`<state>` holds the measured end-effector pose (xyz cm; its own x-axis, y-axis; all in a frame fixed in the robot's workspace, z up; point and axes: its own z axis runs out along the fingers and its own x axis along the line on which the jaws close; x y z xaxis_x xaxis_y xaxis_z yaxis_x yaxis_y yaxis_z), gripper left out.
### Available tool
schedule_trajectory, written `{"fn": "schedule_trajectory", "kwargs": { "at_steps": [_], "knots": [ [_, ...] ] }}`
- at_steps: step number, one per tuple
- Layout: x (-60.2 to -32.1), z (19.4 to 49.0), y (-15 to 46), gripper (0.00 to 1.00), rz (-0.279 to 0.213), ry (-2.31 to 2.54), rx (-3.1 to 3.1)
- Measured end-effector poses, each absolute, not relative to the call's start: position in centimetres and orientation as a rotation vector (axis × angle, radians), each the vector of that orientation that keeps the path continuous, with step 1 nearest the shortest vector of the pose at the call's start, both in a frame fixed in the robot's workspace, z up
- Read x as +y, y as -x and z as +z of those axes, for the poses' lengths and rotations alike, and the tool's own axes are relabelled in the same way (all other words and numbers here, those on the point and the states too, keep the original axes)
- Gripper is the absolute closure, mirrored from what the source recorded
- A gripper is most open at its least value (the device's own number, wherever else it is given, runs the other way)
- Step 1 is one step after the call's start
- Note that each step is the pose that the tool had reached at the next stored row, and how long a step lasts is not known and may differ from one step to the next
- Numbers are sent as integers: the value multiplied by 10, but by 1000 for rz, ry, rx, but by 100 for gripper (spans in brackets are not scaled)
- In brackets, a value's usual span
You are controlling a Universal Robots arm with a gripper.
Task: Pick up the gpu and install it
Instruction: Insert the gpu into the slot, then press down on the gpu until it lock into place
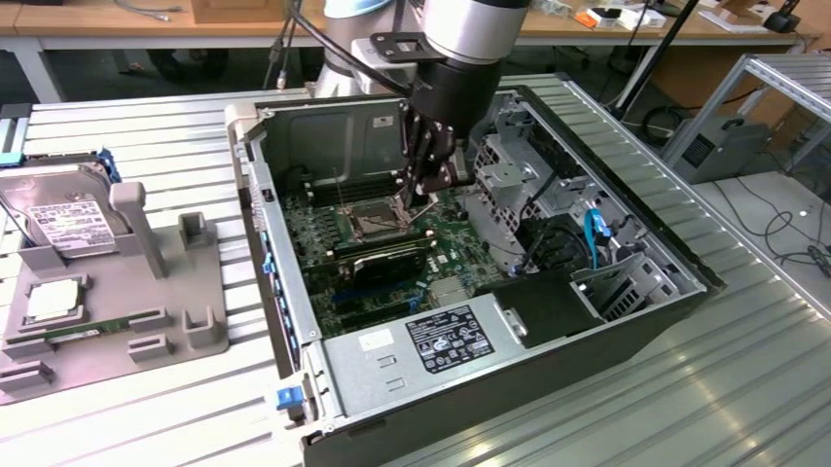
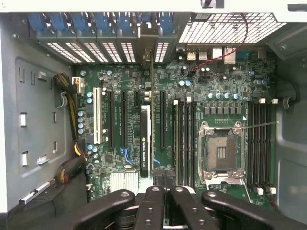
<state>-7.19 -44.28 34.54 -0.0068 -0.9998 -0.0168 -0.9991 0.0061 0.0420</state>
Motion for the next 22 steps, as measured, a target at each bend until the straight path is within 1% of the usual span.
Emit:
{"fn": "schedule_trajectory", "kwargs": {
  "at_steps": [14,15,17,22],
  "knots": [
    [-443,346,72,89,-65,-2201,-2215],
    [-443,345,82,89,-65,-2201,-2215],
    [-443,341,97,89,-65,-2201,-2215],
    [-444,319,124,89,-67,-2200,-2215]
  ]
}}
